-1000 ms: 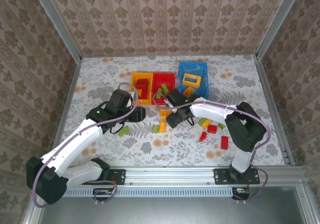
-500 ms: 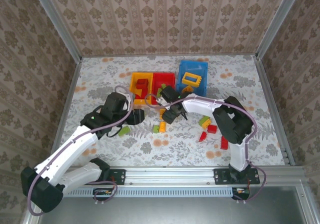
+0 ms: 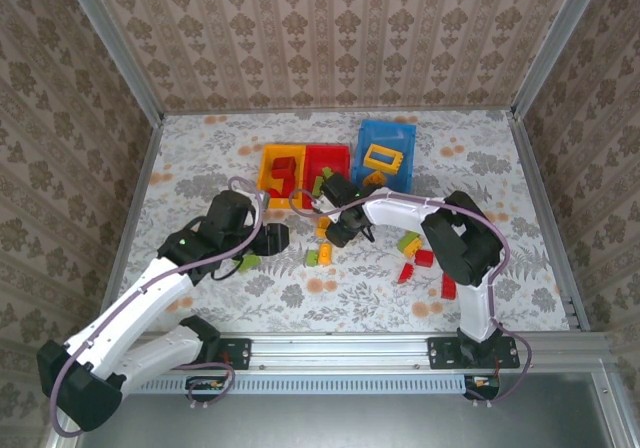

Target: Sort the legos into containers by color

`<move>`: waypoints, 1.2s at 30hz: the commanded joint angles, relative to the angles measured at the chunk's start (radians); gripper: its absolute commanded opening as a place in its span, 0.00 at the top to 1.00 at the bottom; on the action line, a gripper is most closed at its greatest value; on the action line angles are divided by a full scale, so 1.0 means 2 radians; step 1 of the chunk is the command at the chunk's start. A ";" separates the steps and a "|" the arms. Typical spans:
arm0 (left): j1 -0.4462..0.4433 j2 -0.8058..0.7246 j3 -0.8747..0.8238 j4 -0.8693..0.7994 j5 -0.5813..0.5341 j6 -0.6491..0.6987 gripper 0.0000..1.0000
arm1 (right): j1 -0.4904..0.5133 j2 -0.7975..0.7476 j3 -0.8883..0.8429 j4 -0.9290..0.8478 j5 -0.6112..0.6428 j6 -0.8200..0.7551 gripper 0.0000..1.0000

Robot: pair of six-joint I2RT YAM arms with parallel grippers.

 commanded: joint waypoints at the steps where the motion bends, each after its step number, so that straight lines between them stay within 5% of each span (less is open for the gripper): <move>1: -0.006 0.009 0.001 0.006 0.007 -0.005 0.42 | -0.005 -0.012 -0.017 -0.019 -0.008 0.014 0.48; 8: -0.020 0.036 0.026 0.014 0.006 0.007 0.43 | -0.007 -0.044 -0.027 -0.020 -0.016 0.037 0.68; 17: -0.070 0.091 0.092 0.035 -0.011 0.033 0.43 | -0.066 -0.186 -0.065 -0.011 -0.007 0.142 0.71; 25: -0.112 0.171 0.164 0.046 -0.020 0.075 0.43 | -0.138 -0.101 0.045 -0.084 0.028 0.203 0.71; 36: -0.152 0.211 0.204 0.047 -0.043 0.098 0.41 | -0.147 0.001 0.145 -0.173 0.078 0.254 0.62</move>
